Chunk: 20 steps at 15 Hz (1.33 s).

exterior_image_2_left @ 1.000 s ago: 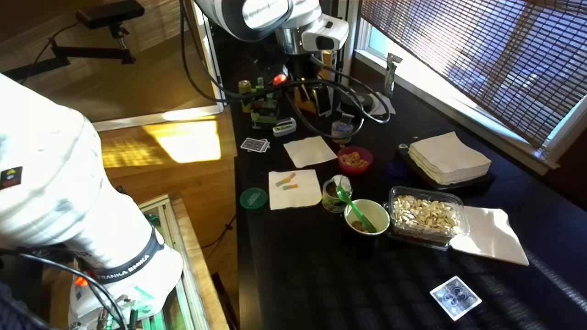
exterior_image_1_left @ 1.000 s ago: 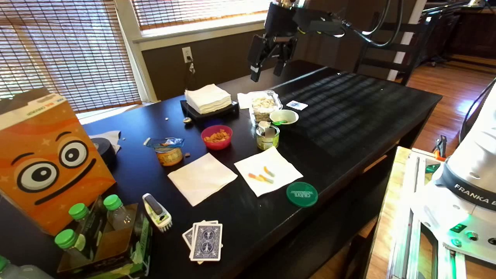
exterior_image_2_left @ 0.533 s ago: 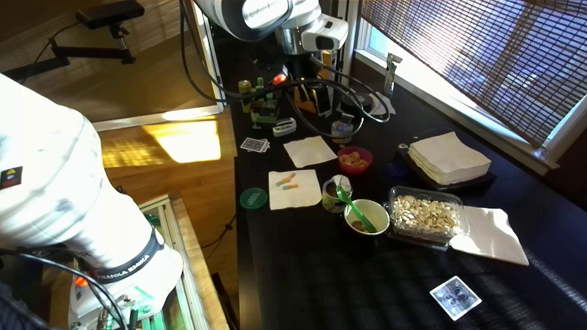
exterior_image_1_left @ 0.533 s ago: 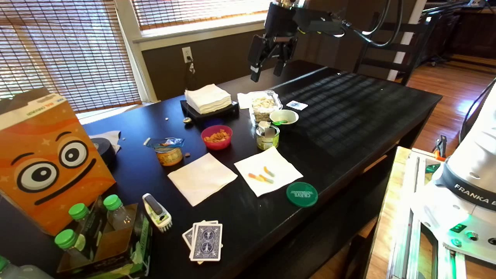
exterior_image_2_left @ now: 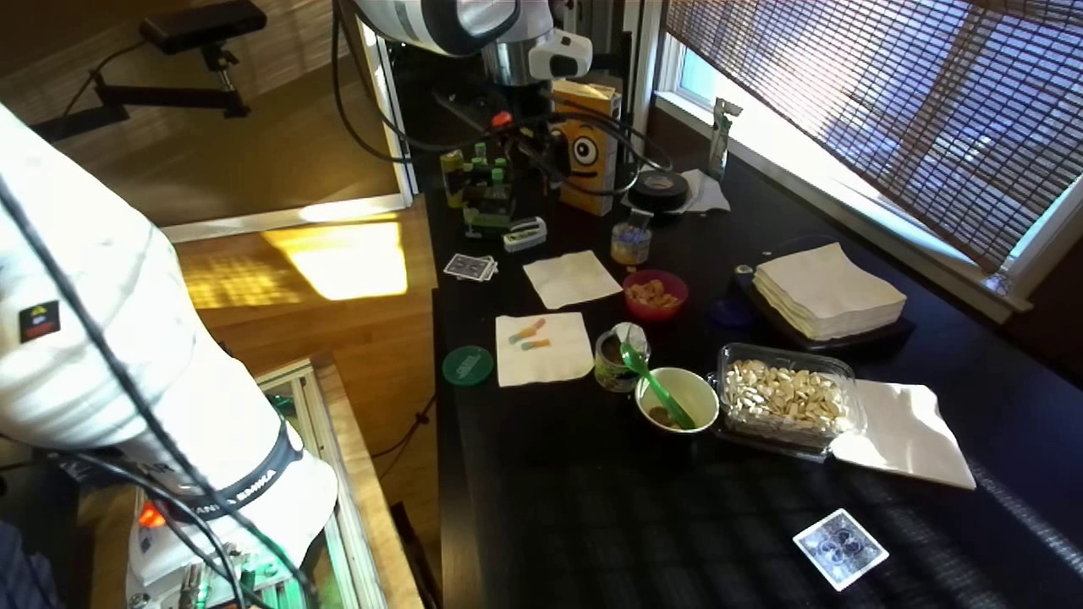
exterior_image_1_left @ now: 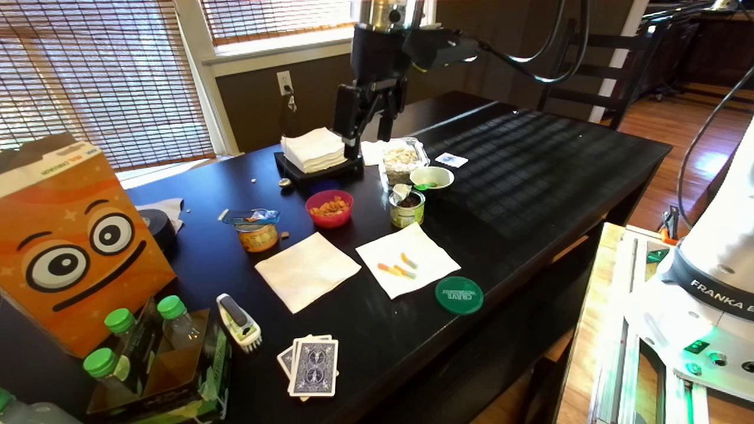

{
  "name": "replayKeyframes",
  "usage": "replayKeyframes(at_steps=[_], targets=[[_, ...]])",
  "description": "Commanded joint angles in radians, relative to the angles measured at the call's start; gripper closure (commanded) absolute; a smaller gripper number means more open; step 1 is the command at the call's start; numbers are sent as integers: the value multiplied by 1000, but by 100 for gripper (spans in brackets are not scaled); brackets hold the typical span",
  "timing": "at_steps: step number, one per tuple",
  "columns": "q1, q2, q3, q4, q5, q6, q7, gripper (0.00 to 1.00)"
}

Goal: Pick up the two tissues

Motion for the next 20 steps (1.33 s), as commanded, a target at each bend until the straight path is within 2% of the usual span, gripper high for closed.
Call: replayKeyframes(at_steps=[1, 5, 7, 8, 9, 12, 16, 18, 20], targets=[[26, 194, 36, 159, -79, -31, 38, 0], [62, 402, 25, 305, -289, -35, 151, 0], [91, 488, 0, 367, -342, -38, 151, 0], [100, 520, -5, 395, -328, -46, 125, 0], [93, 430, -9, 296, -287, -5, 119, 0], [110, 512, -21, 361, -289, -7, 114, 0], [112, 540, -24, 388, -280, -13, 118, 0], [149, 585, -60, 425, -325, -56, 223, 0], [144, 636, -50, 433, -279, 29, 181, 0]])
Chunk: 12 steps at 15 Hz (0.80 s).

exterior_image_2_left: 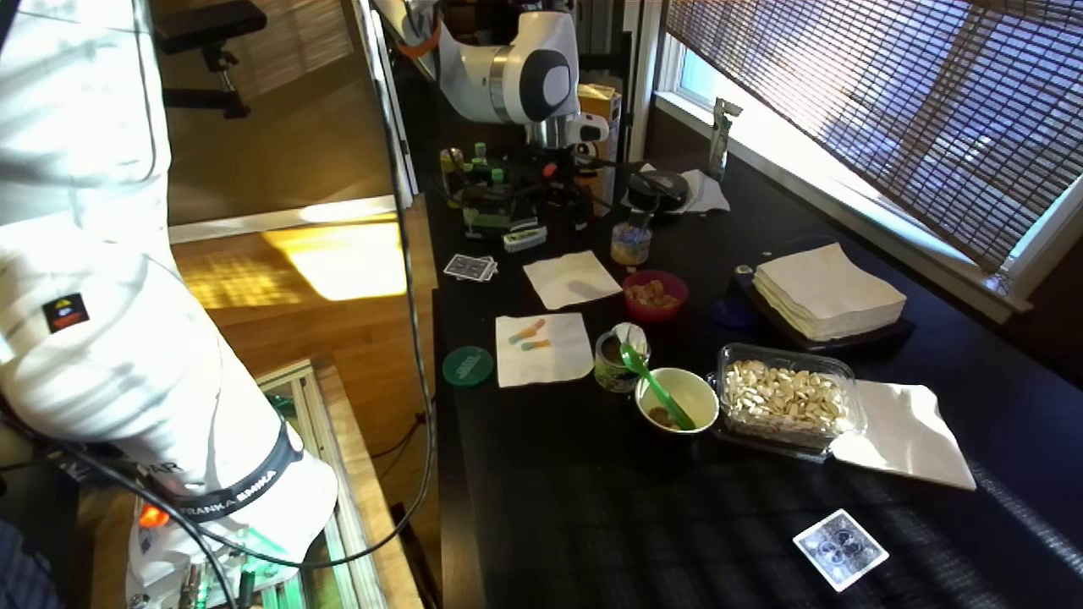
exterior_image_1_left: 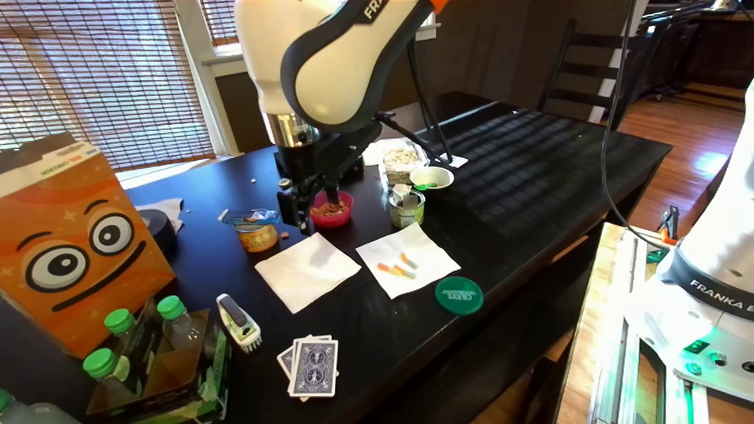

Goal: Pick up the two tissues

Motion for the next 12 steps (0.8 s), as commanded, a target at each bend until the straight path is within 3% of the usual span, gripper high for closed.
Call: replayKeyframes(at_steps=[1, 6, 12], targets=[[33, 105, -20, 58, 15, 77, 13, 0], [72, 210, -64, 87, -2, 217, -5, 0], [77, 296, -74, 136, 27, 252, -39, 0]])
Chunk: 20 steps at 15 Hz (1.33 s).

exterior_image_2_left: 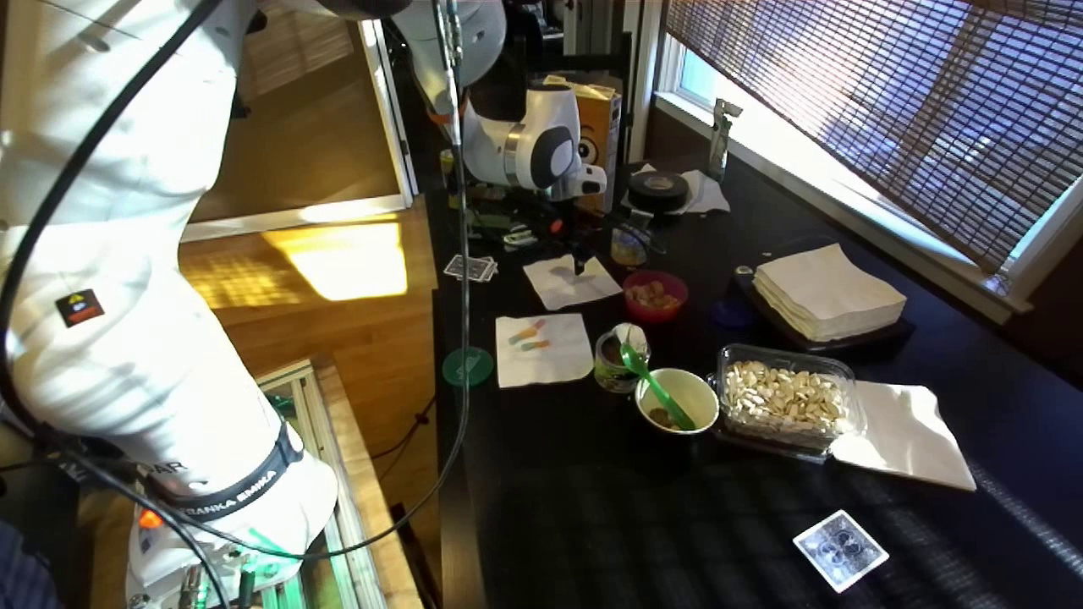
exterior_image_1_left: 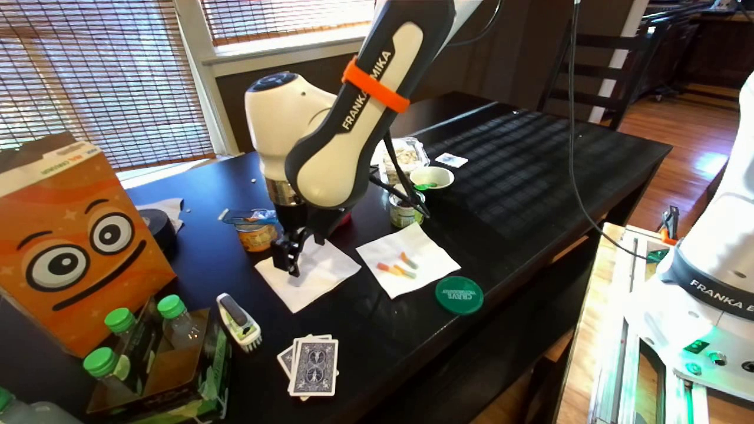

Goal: Pick up the two tissues

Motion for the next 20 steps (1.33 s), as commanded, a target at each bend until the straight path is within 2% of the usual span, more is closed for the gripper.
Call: replayKeyframes(at_steps=[1, 14, 15, 16, 18, 20], targets=[[12, 60, -15, 60, 28, 19, -41, 0], [-19, 158, 3, 144, 89, 0, -146, 0], [-21, 161, 4, 149, 94, -1, -152, 3], [-23, 162, 5, 151, 99, -1, -159, 26], [-25, 162, 5, 153, 106, -2, -168, 32], [-25, 157, 3, 155, 108, -5, -173, 47]])
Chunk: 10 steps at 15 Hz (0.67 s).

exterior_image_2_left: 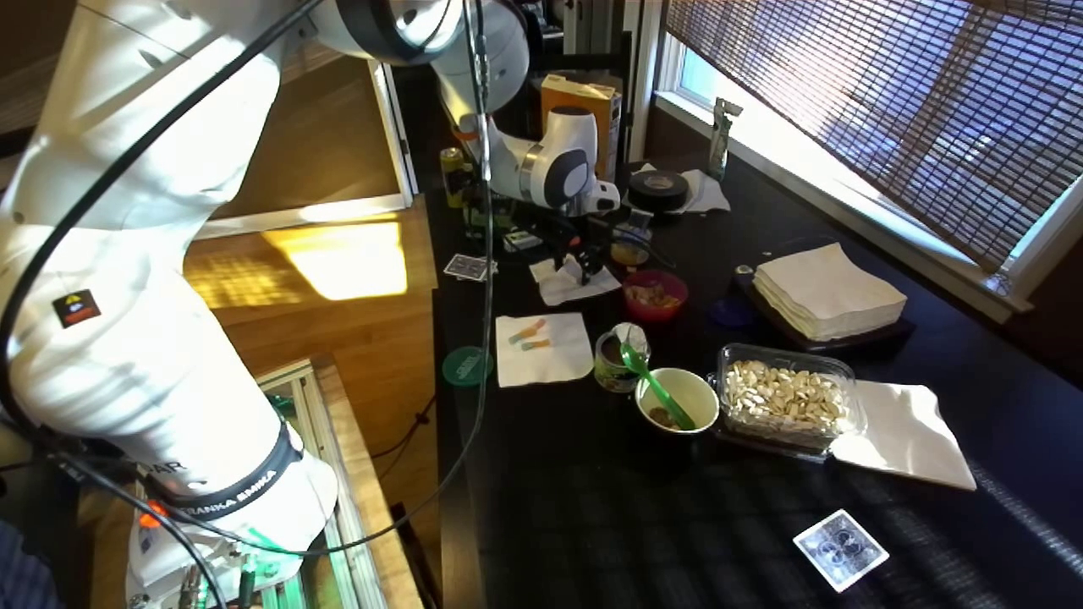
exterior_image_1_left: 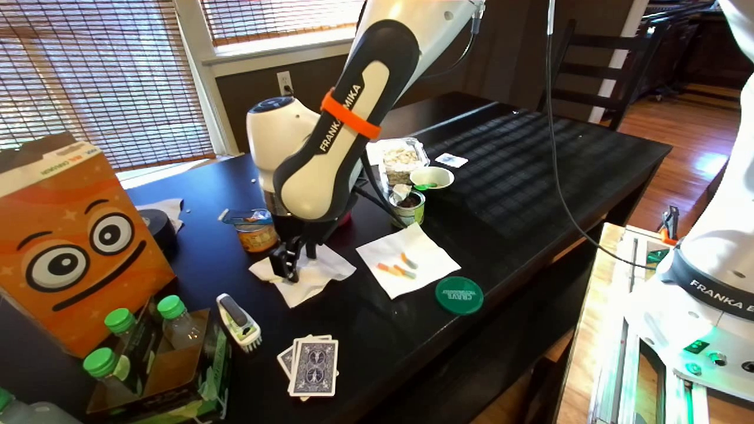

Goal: Pick up the two tissues

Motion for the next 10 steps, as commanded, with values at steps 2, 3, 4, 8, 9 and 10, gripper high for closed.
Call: replayKeyframes(at_steps=[2, 3, 4, 8, 9, 10], targets=[[-16, 14, 12, 22, 29, -12, -46, 62], [-19, -2, 10, 9, 28, -18, -48, 68], [-22, -14, 9, -3, 28, -20, -52, 76], [-49, -84, 9, -73, 32, -10, -66, 99], [-59, -104, 13, -94, 35, -3, -73, 100], [-70, -131, 20, -122, 39, 2, -82, 100]])
